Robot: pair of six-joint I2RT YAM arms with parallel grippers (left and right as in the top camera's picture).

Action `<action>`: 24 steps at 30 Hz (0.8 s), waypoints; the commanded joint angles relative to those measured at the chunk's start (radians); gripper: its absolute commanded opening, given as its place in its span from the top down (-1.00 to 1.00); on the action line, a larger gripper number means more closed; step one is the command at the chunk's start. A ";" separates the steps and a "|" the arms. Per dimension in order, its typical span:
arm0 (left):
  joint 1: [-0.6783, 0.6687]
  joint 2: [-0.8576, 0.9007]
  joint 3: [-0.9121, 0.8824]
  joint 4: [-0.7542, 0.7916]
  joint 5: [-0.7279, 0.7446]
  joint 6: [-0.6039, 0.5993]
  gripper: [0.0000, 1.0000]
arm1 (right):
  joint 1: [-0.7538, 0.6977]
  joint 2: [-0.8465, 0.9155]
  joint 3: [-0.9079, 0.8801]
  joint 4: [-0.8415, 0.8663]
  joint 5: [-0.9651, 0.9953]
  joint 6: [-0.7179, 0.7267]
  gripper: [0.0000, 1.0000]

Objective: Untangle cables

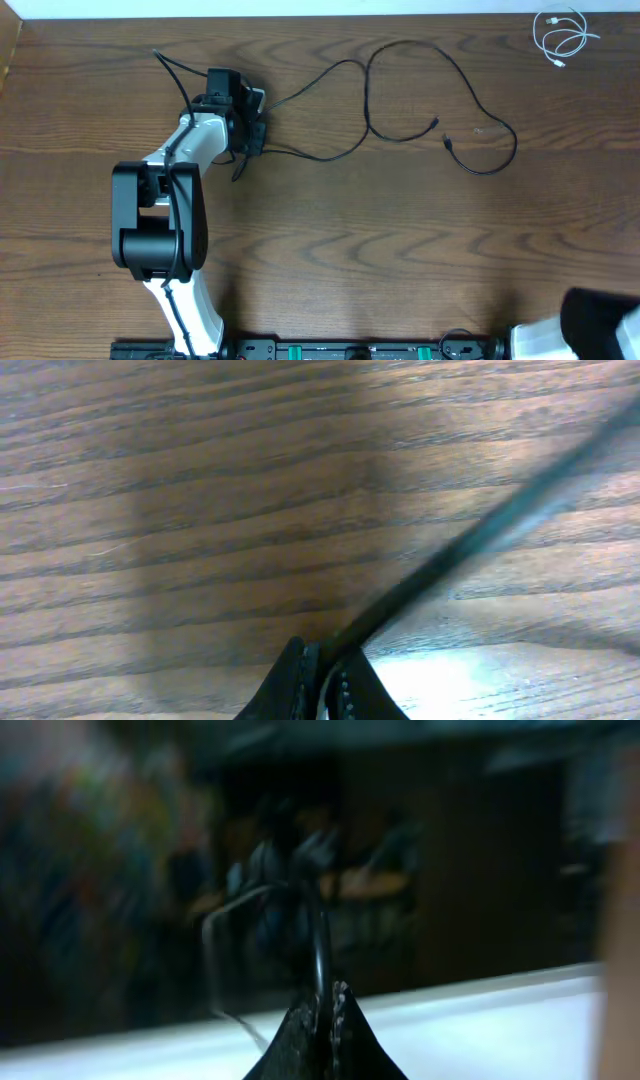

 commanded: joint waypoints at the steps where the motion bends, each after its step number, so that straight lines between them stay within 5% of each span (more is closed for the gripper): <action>1: 0.013 0.031 -0.013 -0.013 -0.055 -0.016 0.85 | -0.078 0.021 -0.006 -0.034 0.011 0.046 0.98; 8: 0.013 -0.068 -0.008 -0.031 -0.055 -0.016 0.84 | -0.116 0.084 -0.006 -0.148 -0.003 -0.004 0.98; 11: 0.013 -0.177 -0.006 -0.046 -0.055 -0.016 0.26 | -0.116 0.123 -0.006 -0.174 -0.003 -0.037 0.98; 15: 0.013 -0.333 -0.007 -0.052 -0.055 -0.016 -0.14 | -0.132 0.171 -0.006 -0.198 -0.003 -0.040 0.98; 24: 0.013 -0.583 -0.006 -0.063 -0.054 -0.027 -0.22 | -0.204 0.252 -0.006 -0.194 -0.003 -0.039 0.98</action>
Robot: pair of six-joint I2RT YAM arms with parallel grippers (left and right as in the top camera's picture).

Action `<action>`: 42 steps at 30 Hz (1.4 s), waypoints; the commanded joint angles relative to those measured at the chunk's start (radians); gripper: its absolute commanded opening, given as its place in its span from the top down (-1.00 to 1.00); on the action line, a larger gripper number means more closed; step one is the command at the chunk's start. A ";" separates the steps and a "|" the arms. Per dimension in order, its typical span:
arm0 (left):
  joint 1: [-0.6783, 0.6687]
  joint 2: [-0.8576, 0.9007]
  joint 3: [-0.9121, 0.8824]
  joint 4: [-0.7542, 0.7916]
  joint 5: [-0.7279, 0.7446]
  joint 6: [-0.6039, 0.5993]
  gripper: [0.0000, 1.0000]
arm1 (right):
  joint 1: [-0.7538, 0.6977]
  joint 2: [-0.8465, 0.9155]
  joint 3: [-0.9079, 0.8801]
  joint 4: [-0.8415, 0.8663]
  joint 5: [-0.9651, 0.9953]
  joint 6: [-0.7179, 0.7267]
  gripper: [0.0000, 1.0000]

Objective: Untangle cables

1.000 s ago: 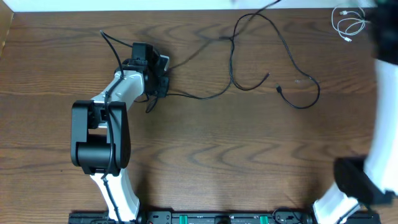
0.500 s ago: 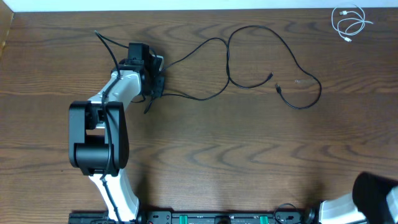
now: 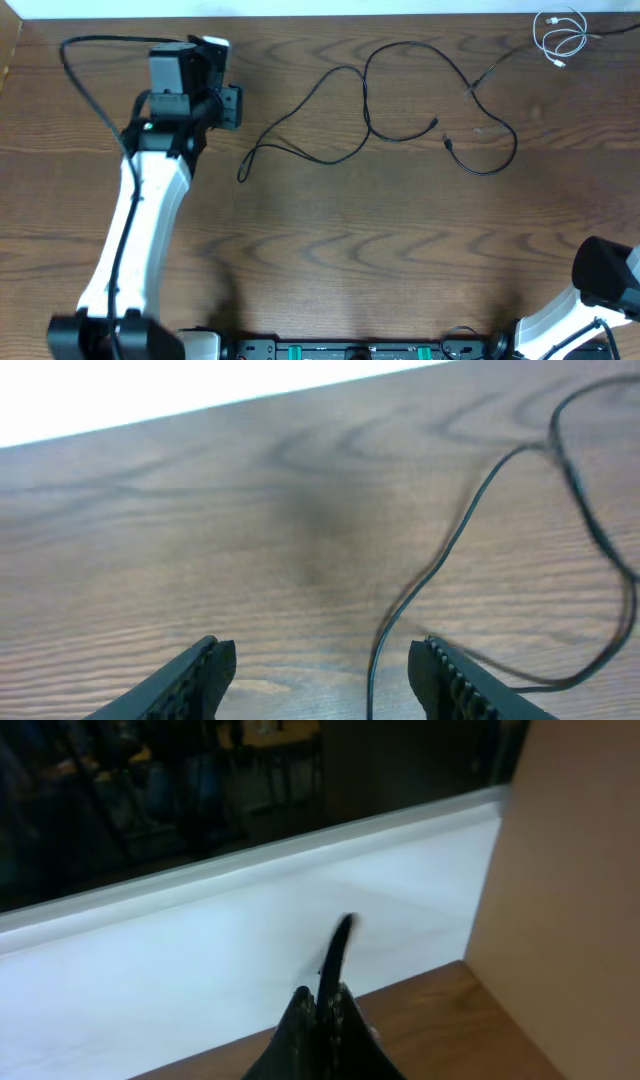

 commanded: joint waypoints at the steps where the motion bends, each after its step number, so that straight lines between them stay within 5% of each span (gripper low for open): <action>1: 0.005 -0.052 0.007 -0.013 -0.005 -0.009 -0.22 | -0.042 0.030 0.007 0.016 0.001 -0.012 0.98; 13: -0.031 -0.158 0.007 -0.020 0.002 -0.057 -0.22 | -0.162 0.211 0.007 0.017 0.001 -0.008 0.98; 26: -0.082 -0.158 0.007 -0.043 0.002 -0.069 -0.22 | -0.299 0.439 0.007 0.033 0.004 0.149 0.98; 42: -0.095 -0.157 0.007 -0.041 0.002 -0.095 -0.22 | -0.312 0.391 0.007 0.553 0.059 0.030 0.98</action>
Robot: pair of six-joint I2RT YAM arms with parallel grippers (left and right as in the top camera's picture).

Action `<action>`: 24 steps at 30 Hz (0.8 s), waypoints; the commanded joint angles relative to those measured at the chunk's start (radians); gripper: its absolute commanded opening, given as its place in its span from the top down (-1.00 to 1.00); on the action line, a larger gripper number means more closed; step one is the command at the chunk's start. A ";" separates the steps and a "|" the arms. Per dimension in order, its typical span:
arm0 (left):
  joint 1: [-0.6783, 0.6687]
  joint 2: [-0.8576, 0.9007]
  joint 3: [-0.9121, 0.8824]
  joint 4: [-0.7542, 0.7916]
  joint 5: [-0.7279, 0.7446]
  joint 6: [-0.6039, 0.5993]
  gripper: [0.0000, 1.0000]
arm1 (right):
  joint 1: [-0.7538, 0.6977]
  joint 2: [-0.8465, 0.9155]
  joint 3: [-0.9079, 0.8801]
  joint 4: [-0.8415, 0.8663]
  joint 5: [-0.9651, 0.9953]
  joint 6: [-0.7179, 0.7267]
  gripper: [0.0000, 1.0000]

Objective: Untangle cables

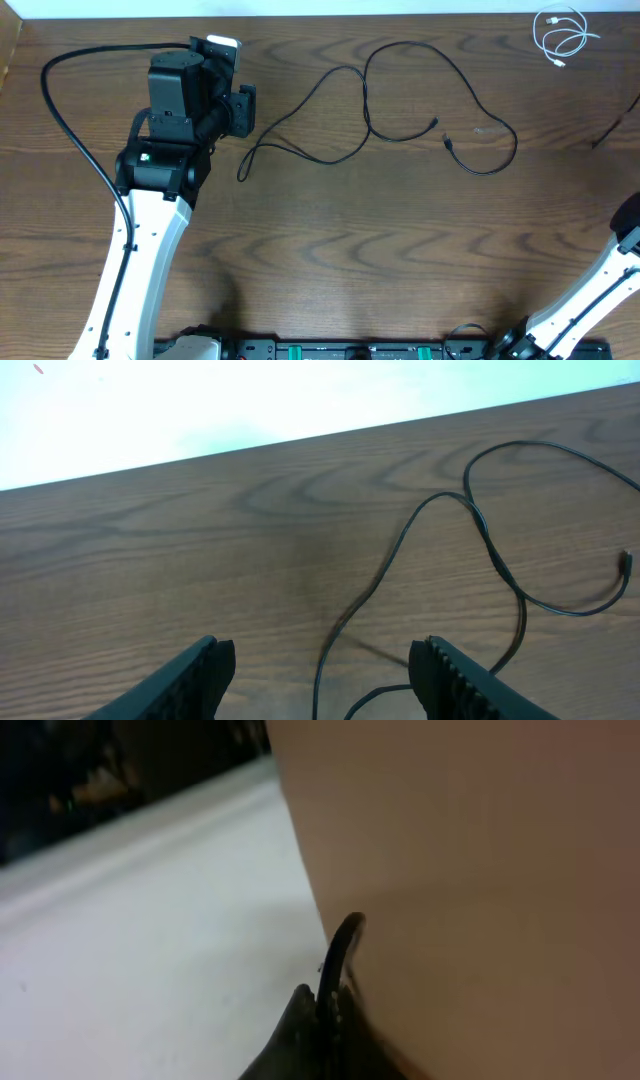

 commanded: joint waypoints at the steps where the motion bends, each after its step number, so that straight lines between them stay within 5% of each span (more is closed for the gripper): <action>1: -0.001 -0.006 0.007 0.002 0.001 -0.014 -0.22 | 0.002 -0.065 0.012 0.027 0.044 -0.084 0.98; 15: -0.002 0.010 0.007 0.003 0.002 -0.043 -0.22 | -0.003 0.090 -0.011 -0.509 0.190 -0.139 0.98; 24: -0.003 0.010 0.007 0.002 0.002 -0.043 -0.22 | -0.062 0.274 -0.012 -0.808 0.169 0.073 0.98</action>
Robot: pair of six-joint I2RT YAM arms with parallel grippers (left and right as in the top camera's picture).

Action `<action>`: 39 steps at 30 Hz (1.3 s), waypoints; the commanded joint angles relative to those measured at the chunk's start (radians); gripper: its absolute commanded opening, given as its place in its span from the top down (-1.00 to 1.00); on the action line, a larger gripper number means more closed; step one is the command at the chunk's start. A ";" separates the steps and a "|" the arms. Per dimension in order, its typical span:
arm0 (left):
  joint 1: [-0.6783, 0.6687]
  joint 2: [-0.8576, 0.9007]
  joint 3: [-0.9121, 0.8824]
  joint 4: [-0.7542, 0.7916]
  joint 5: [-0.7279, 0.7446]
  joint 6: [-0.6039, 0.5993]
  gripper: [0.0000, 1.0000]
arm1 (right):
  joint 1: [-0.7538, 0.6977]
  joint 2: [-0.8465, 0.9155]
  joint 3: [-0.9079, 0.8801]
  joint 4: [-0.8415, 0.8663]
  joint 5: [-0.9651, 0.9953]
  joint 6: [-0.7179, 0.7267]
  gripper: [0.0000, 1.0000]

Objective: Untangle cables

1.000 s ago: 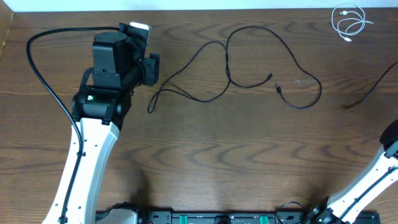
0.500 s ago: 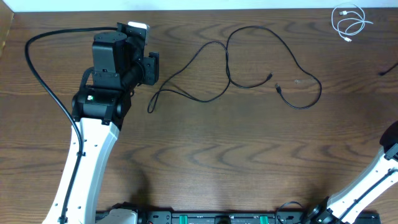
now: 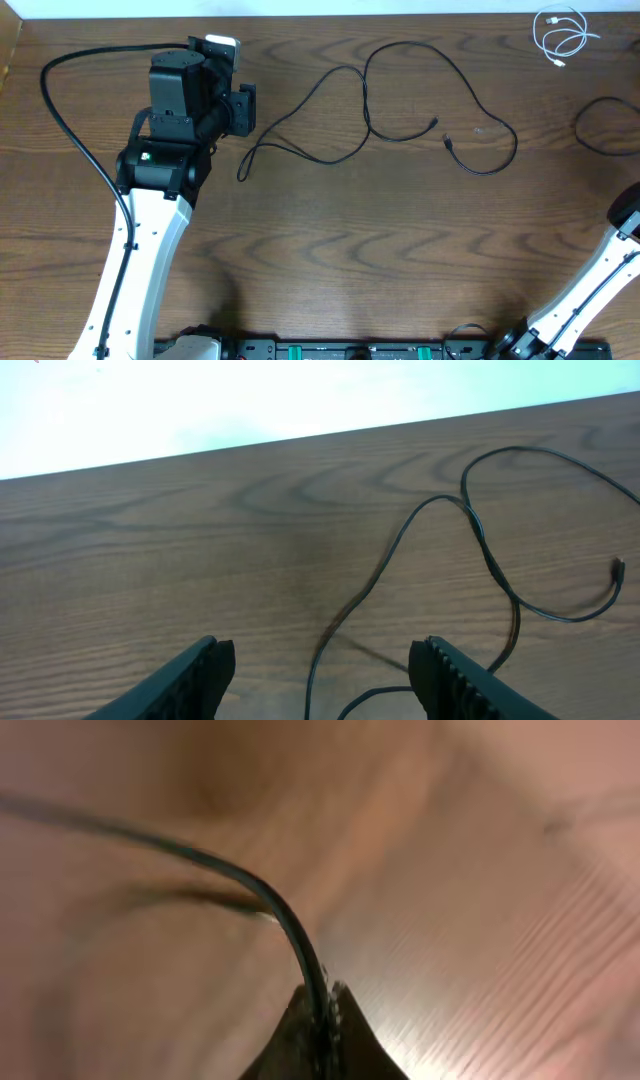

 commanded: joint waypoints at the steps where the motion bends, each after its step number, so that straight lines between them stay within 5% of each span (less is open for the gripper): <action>1: -0.003 0.006 0.007 -0.001 0.002 -0.013 -0.22 | -0.045 0.043 0.001 -0.032 -0.015 0.104 0.98; 3: -0.003 0.006 0.007 -0.001 0.005 -0.013 -0.22 | -0.063 0.058 0.000 -0.043 -0.048 0.104 0.96; 4: -0.003 0.006 0.007 -0.001 0.006 -0.013 -0.22 | -0.074 0.060 0.000 -0.050 -0.070 0.104 0.68; 5: -0.003 0.006 0.007 -0.001 0.014 -0.013 -0.22 | -0.089 0.057 0.000 -0.055 -0.101 0.104 0.05; 7: -0.003 0.006 0.007 0.000 0.024 -0.013 -0.22 | -0.105 0.038 0.001 -0.060 -0.141 0.104 -0.72; 9: -0.003 0.006 0.007 0.000 0.024 -0.013 -0.22 | -0.117 0.009 0.001 -0.064 -0.193 0.101 -0.97; 24: -0.003 0.006 0.007 -0.017 0.025 -0.014 -0.22 | -0.034 -0.374 0.001 -0.013 -0.673 -0.301 -0.98; 31: -0.003 -0.011 0.007 -0.039 0.100 -0.014 -0.22 | 0.064 -0.397 0.000 -0.084 -1.022 -0.347 -0.99; 39: 0.028 -0.090 0.007 -0.062 0.088 -0.132 -0.23 | 0.300 -0.396 -0.001 -0.183 -0.948 -0.397 -0.97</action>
